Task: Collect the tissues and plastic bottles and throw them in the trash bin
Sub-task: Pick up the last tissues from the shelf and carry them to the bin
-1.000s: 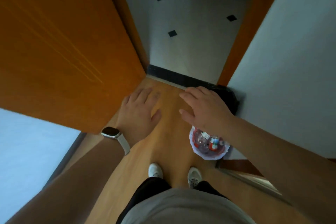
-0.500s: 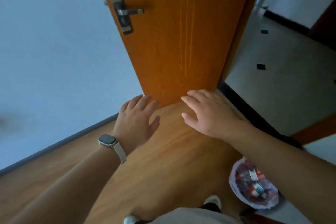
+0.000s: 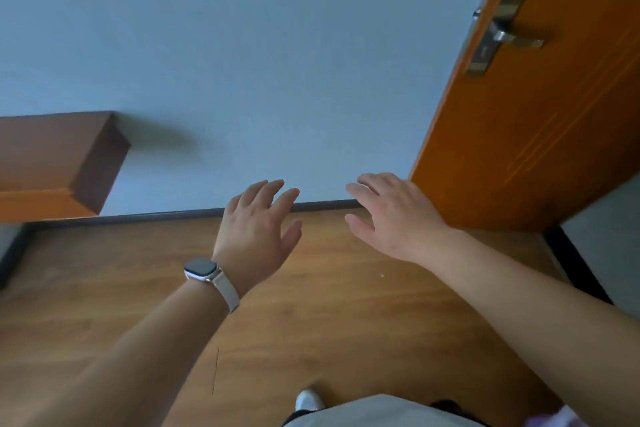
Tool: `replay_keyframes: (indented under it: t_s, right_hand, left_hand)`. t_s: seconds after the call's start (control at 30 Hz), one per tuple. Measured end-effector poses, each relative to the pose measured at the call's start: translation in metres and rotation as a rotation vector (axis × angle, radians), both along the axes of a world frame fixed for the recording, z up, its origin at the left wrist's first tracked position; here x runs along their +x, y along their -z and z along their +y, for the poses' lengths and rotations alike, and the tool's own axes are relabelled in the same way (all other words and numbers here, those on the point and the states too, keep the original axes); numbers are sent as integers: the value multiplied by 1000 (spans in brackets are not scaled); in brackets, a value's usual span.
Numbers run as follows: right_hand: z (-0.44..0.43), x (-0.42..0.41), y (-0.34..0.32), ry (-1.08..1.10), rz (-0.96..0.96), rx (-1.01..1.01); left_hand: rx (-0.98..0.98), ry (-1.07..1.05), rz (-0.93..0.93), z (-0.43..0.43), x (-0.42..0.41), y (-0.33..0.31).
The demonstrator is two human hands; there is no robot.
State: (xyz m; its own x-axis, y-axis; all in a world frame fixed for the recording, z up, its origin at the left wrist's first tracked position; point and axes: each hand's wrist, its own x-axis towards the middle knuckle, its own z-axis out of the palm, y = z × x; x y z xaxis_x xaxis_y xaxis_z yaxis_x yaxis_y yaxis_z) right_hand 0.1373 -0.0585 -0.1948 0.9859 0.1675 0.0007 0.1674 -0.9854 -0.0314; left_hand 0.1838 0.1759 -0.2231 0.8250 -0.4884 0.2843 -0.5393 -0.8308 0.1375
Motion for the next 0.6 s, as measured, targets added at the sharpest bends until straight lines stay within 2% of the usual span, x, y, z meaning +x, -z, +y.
replay_keyframes:
  t_s: [0.33, 0.6]
  right_hand:
    - [165, 92, -6, -357, -9, 27]
    - [271, 159, 12, -609, 29, 162]
  left_hand:
    - [-96, -378, 9, 160, 6, -8]
    - [-53, -673, 58, 236, 7, -7]
